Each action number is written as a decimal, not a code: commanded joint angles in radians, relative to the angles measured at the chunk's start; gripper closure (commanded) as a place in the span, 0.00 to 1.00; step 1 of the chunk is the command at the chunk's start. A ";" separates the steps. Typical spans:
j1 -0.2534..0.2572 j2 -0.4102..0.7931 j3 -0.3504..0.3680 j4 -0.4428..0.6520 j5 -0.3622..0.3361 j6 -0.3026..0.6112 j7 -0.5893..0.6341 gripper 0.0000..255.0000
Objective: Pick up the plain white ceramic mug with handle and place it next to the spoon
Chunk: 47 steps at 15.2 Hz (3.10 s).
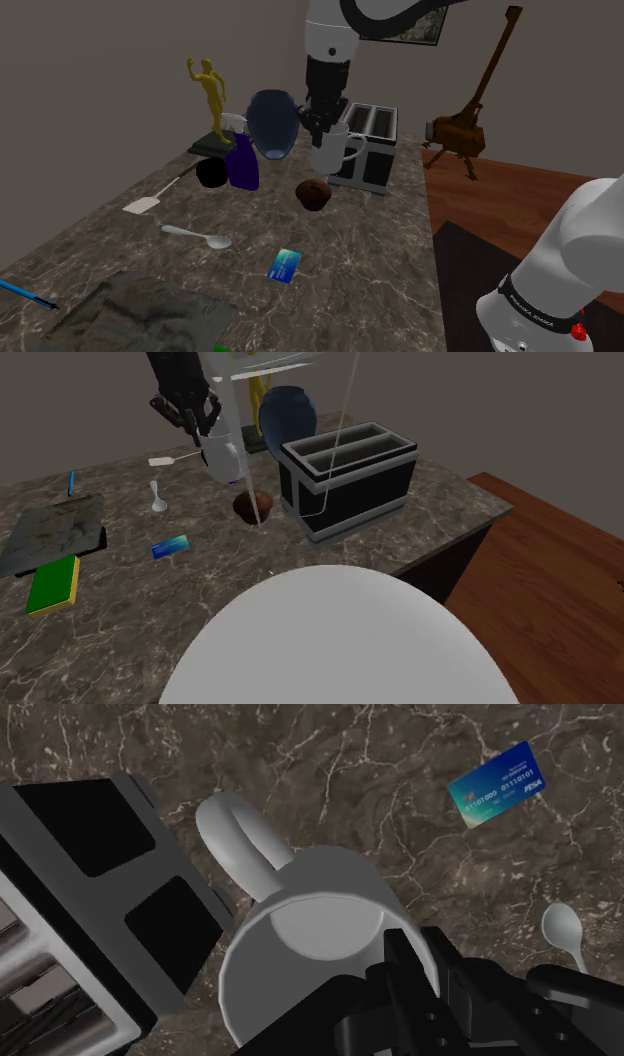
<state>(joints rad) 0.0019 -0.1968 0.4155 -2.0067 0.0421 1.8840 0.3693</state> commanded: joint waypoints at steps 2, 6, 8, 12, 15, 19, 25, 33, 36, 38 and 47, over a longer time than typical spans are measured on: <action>0.008 0.132 0.040 0.132 -0.055 -0.011 0.070 1.00; 0.042 0.314 0.074 0.333 -0.144 -0.054 0.153 1.00; 0.073 0.410 0.082 0.448 -0.193 -0.087 0.190 1.00; 0.161 0.613 0.079 0.721 -0.286 -0.180 0.243 1.00; 0.155 0.607 0.076 0.672 -0.283 -0.137 0.246 1.00; 0.148 0.604 0.074 0.613 -0.284 -0.081 0.251 1.00; 0.140 0.607 0.071 0.537 -0.289 -0.003 0.259 1.00; 0.136 0.626 0.063 0.455 -0.303 0.094 0.274 1.00; 0.136 0.636 0.060 0.429 -0.311 0.129 0.280 1.00; 0.137 0.644 0.057 0.413 -0.316 0.152 0.284 1.00; 0.139 0.669 0.049 0.377 -0.332 0.210 0.297 1.00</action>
<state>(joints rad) 0.1411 0.4715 0.4646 -1.6294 -0.2898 2.0924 0.6662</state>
